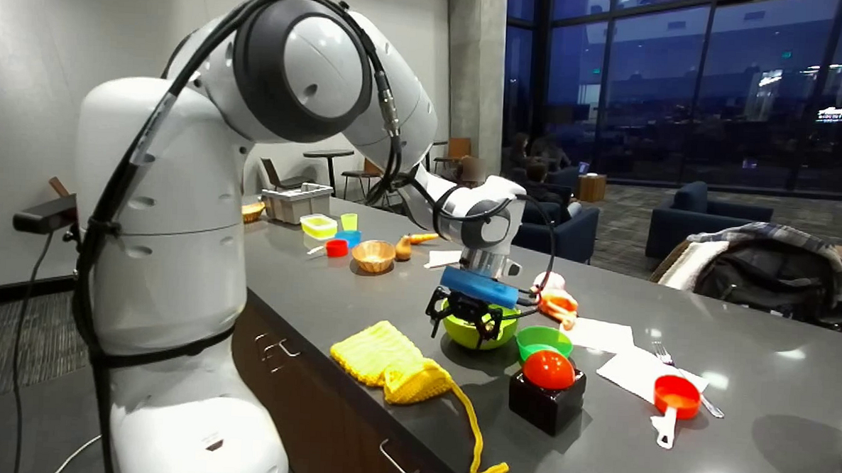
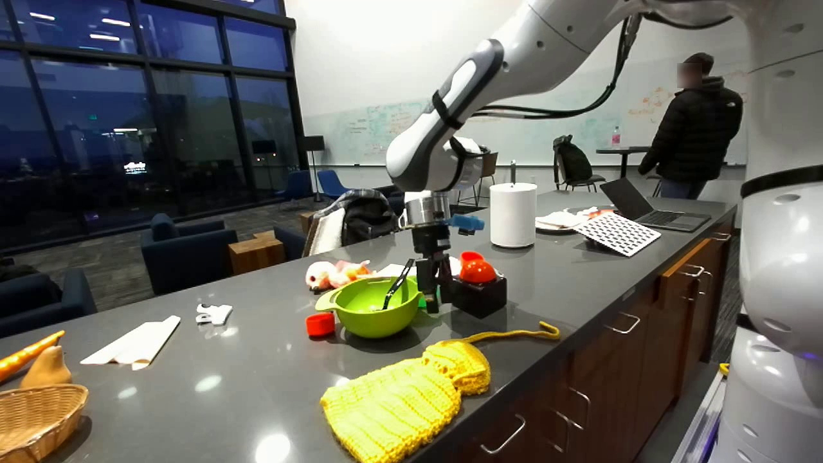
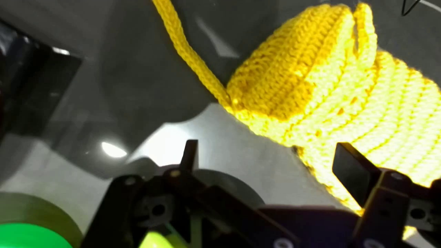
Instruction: Move the cloth across the counter
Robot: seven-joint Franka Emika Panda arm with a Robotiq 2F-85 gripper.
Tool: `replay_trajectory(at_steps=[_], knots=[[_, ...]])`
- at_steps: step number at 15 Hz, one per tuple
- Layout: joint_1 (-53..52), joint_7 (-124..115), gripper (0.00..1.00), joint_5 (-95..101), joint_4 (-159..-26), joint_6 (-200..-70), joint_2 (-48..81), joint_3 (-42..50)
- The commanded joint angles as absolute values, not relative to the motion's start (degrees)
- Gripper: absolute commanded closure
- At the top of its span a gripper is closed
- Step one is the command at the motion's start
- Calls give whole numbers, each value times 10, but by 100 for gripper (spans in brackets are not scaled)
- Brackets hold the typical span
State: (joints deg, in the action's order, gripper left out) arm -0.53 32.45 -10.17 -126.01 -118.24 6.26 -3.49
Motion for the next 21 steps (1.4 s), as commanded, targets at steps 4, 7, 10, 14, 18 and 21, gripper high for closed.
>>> replay_trajectory(at_steps=[4, 7, 10, 14, 18, 21], knots=[[0, 196, 0, -61, -1422, -1268, -66, -10], [-2, 152, 0, -53, -1462, -1265, -99, -8], [-4, 133, 0, -57, -1486, -1265, -104, -7], [-6, 129, 0, -56, -1496, -1259, -92, -7], [-12, 129, 0, -57, -1493, -1252, -89, -11], [-30, 160, 0, -87, -1485, -1235, -84, -13]])
